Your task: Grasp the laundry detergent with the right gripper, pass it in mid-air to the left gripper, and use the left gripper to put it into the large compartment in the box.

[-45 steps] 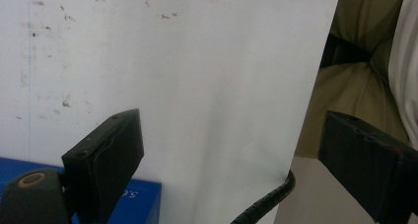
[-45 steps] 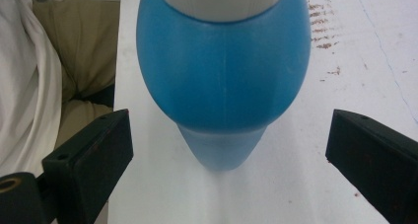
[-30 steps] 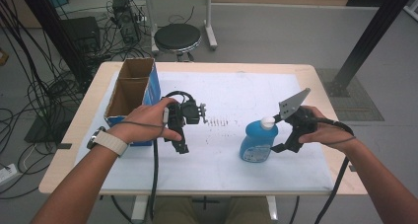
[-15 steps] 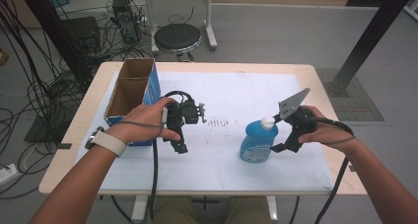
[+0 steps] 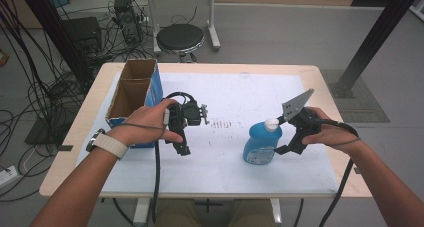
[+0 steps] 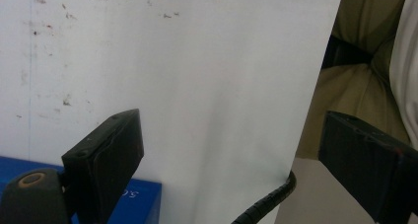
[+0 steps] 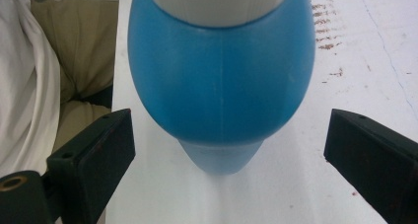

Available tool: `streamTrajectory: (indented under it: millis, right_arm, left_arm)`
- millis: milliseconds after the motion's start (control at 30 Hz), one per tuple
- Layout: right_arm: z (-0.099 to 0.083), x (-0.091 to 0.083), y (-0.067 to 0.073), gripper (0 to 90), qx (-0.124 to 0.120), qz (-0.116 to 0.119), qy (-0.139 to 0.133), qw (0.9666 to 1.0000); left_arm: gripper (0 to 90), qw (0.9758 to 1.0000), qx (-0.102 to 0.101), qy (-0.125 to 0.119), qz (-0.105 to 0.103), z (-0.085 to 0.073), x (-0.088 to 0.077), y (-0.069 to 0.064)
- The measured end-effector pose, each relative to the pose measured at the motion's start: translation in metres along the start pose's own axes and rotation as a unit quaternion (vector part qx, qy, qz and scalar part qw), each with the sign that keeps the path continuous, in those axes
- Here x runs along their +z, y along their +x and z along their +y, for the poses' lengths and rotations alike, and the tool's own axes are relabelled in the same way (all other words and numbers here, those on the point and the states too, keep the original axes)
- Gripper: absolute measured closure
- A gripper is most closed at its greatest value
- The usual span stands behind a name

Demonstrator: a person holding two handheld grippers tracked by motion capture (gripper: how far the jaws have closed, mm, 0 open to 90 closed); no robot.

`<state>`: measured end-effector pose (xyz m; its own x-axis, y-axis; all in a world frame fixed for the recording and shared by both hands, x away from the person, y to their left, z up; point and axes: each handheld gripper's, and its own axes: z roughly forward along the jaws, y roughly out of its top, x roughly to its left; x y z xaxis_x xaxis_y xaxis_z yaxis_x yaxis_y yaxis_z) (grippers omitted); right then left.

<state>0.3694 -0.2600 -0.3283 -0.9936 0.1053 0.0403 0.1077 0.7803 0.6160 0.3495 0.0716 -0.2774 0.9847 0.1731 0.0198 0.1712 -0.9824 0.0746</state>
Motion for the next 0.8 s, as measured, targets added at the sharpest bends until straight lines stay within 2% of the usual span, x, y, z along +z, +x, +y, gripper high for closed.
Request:
streamTrajectory:
  millis: [800]
  right_arm:
    - [0.0017, -0.0017, -0.0001, 6.2, 0.001, 0.002, -0.003, 1.0]
  left_arm:
    - [10.6, 1.0, 0.002, 0.0, 0.001, -0.0001, 0.0002, -0.0002]
